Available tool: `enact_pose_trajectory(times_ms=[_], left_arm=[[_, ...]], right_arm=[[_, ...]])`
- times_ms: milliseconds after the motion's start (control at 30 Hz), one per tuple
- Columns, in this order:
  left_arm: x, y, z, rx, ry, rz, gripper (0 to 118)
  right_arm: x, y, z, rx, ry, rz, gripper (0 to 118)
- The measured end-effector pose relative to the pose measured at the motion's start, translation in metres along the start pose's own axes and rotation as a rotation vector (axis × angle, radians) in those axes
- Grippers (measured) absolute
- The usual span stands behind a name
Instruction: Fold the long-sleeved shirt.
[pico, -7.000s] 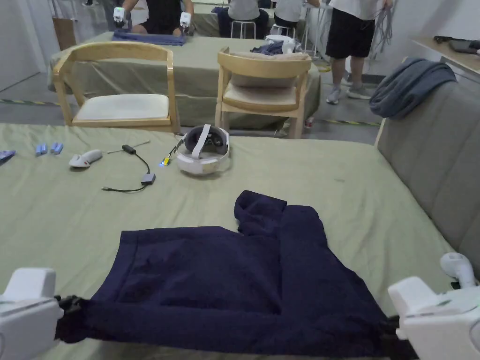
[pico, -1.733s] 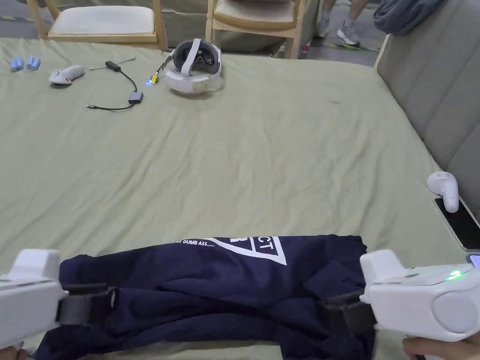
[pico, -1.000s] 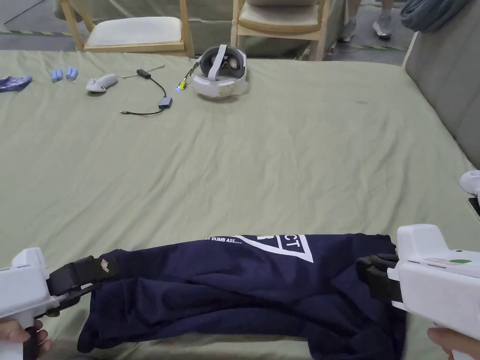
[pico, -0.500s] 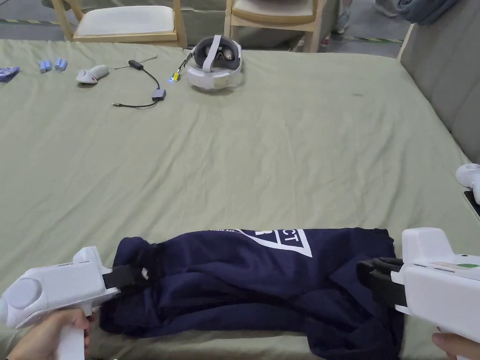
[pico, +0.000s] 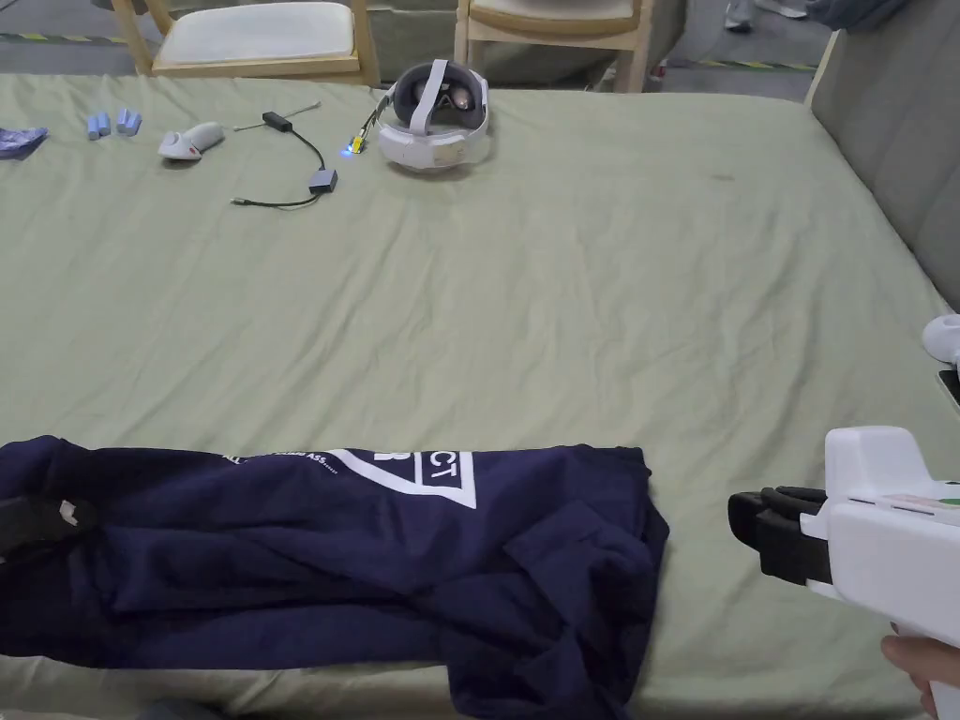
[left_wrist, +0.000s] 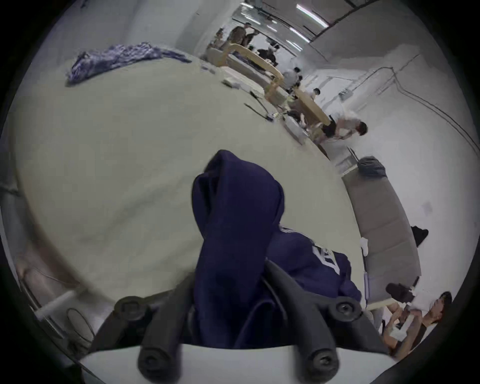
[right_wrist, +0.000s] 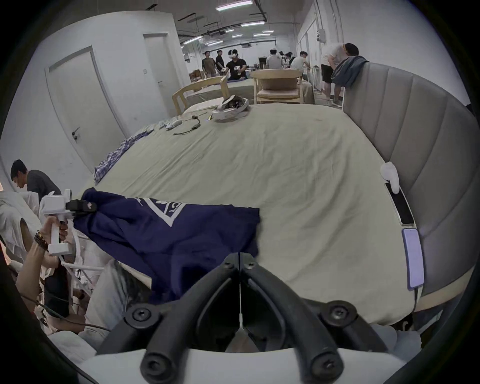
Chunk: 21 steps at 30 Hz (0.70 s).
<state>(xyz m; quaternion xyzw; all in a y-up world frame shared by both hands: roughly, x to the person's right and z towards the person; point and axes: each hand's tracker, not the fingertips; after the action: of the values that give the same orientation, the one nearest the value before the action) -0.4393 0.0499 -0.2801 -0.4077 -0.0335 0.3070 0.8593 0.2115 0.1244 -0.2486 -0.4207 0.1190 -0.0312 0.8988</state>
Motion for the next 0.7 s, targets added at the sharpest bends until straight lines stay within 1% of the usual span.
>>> enact_pose_trajectory(times_ms=[67,100,167,200,267,333,433,467,533,600,633,667,700], left_arm=[[0.033,-0.016,0.020,0.003,-0.051,-0.037,18],[0.052,-0.012,0.033,0.013,-0.111,-0.067,18],[0.100,-0.027,0.048,0.036,-0.232,-0.125,18],[0.112,-0.017,0.053,0.032,-0.297,-0.120,18],[0.158,-0.024,0.056,0.008,-0.439,-0.147,18],[0.205,-0.034,0.047,-0.058,-0.517,-0.185,18],[0.286,-0.063,0.011,-0.153,-0.532,-0.270,18],[0.276,-0.065,-0.016,-0.204,-0.524,-0.288,18],[0.301,-0.088,-0.058,-0.292,-0.481,-0.313,18],[0.319,-0.117,-0.114,-0.383,-0.406,-0.324,19],[0.318,-0.131,-0.140,-0.419,-0.356,-0.341,25],[0.319,-0.144,-0.165,-0.453,-0.301,-0.324,41],[0.316,-0.153,-0.187,-0.467,-0.272,-0.341,79]], right_arm=[[-0.001,0.000,-0.004,-0.001,0.003,-0.001,0],[-0.002,-0.001,-0.006,-0.003,0.000,-0.004,0],[-0.001,0.000,-0.009,-0.009,0.005,-0.004,0],[-0.002,0.000,-0.010,-0.013,0.006,-0.002,0],[-0.004,0.001,-0.009,-0.017,0.008,0.007,0],[-0.003,0.000,-0.007,-0.012,0.010,0.006,0],[0.003,-0.007,0.001,0.002,0.004,-0.016,0],[0.006,-0.009,0.004,0.006,-0.003,-0.026,0],[0.011,-0.014,0.012,0.018,-0.014,-0.049,0],[0.018,-0.020,0.021,0.024,-0.023,-0.074,0],[0.021,-0.023,0.025,0.027,-0.027,-0.079,0],[0.025,-0.026,0.028,0.029,-0.035,-0.086,0],[0.029,-0.028,0.032,0.030,-0.047,-0.094,0]])
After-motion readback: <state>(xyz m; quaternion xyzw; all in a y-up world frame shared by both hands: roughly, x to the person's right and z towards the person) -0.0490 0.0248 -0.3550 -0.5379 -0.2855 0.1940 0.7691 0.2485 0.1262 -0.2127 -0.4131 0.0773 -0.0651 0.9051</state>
